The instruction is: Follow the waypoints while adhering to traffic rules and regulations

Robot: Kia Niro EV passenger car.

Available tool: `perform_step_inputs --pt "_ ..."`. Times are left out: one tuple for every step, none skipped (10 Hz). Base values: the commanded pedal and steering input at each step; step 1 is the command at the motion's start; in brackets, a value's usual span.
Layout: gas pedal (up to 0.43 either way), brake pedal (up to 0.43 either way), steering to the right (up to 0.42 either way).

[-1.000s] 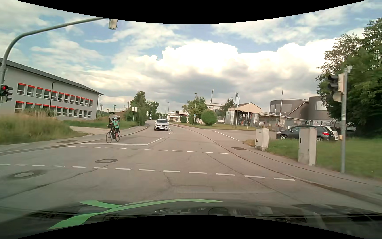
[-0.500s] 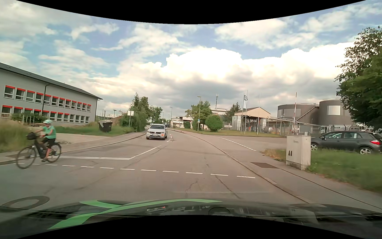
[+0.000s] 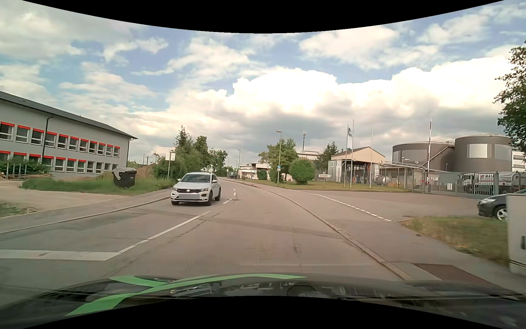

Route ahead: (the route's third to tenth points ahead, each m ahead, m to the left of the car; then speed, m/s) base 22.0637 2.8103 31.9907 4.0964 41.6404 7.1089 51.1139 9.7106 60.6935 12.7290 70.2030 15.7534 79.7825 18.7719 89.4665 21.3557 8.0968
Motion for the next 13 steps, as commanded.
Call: perform_step_inputs --pt "0.268 0.000 -0.022" --pt "0.268 0.000 -0.022" --pt "0.268 0.000 -0.021" --pt "0.268 0.000 -0.021" --pt "0.268 0.000 -0.021" --pt "0.268 0.000 -0.021" --pt "0.268 0.000 -0.021" --pt "0.260 0.000 -0.023" --pt "0.260 0.000 -0.025" --pt "0.260 0.000 -0.029" --pt "0.260 0.000 -0.031" --pt "0.260 0.000 -0.038" --pt "0.260 0.000 -0.041"
